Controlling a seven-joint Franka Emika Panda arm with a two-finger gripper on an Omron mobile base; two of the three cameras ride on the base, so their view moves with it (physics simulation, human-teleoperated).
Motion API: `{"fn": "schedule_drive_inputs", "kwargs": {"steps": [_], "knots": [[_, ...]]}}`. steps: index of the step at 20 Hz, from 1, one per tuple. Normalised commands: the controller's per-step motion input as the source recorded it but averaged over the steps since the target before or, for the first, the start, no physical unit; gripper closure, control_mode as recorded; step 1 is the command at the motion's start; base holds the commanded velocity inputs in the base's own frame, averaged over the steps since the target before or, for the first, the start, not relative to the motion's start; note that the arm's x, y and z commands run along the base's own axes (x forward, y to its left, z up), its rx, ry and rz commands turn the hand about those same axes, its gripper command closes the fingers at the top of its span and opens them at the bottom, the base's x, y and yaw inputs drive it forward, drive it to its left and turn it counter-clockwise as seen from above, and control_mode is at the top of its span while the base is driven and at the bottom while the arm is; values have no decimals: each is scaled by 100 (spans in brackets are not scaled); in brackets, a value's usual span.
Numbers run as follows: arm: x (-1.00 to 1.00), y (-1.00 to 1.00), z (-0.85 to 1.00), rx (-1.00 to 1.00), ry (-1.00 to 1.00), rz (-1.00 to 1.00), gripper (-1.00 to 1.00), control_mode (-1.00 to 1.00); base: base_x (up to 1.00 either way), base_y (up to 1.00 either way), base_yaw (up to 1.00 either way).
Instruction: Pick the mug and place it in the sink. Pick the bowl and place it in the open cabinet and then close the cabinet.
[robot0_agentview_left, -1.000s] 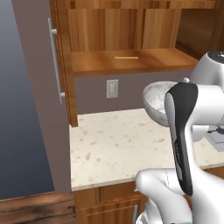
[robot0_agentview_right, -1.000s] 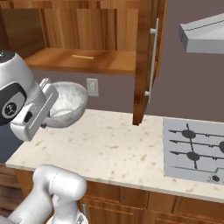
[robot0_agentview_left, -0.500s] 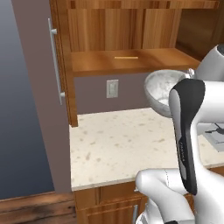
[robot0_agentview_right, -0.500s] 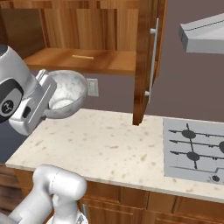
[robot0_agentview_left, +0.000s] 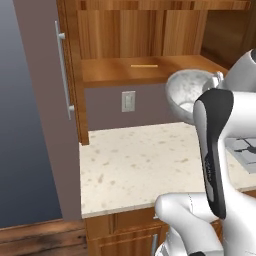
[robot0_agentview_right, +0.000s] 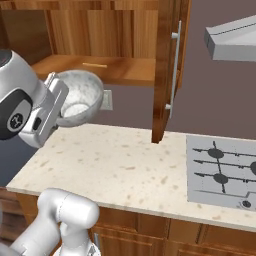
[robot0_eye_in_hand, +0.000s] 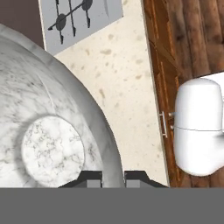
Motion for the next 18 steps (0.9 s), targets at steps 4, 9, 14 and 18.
{"fn": "schedule_drive_inputs", "kwargs": {"steps": [4,9,14,18], "knots": [[31,-9,13,0,-1,0,100,-100,0,0,0],[30,-6,21,0,-6,0,100,-100,0,0,0],[26,-6,17,0,-4,0,100,-100,0,0,0],[38,-4,10,0,-5,0,100,-100,0,0,0]]}}
